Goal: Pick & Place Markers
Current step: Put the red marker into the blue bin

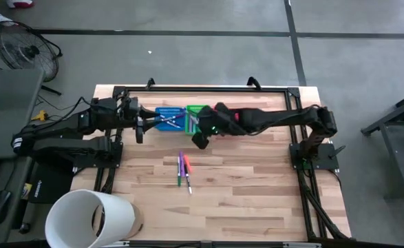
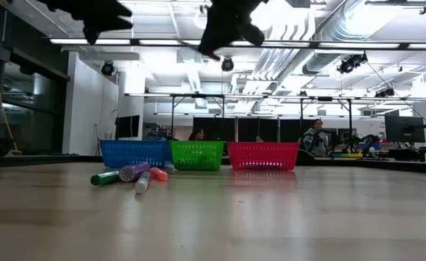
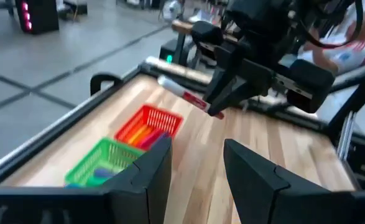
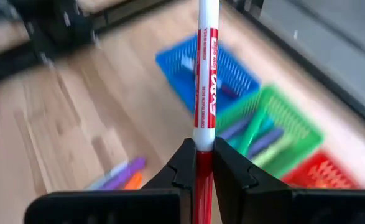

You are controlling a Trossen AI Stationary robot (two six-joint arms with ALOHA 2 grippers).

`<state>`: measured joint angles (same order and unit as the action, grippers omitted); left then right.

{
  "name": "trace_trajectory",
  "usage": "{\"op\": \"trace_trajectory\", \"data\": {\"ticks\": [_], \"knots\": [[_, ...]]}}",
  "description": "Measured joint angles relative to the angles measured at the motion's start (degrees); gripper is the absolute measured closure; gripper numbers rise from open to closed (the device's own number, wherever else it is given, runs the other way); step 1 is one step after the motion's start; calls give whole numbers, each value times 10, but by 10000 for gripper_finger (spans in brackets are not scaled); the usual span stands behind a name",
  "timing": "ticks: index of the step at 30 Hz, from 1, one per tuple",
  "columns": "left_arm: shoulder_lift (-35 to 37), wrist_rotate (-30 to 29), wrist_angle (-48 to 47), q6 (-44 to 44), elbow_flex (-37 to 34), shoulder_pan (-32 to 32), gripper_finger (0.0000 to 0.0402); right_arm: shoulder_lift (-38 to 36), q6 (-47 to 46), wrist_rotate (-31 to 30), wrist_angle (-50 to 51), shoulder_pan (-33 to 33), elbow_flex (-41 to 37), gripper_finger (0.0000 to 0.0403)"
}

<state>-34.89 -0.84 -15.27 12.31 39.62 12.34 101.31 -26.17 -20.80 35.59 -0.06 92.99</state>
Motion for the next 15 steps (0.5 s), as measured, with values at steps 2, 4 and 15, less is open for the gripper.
{"op": "trace_trajectory", "data": {"ticks": [2, 4, 15], "knots": [[-11, 1, 31, 0, 0, 0, 257, -15, 21, -5, -23, -4, 0, 380], [-22, 3, 64, 0, 0, 0, 257, -28, 42, -6, -52, -9, 0, 380], [-109, 34, 265, 1, 0, 0, 257, -60, 135, 8, -168, -15, 0, 380]]}}
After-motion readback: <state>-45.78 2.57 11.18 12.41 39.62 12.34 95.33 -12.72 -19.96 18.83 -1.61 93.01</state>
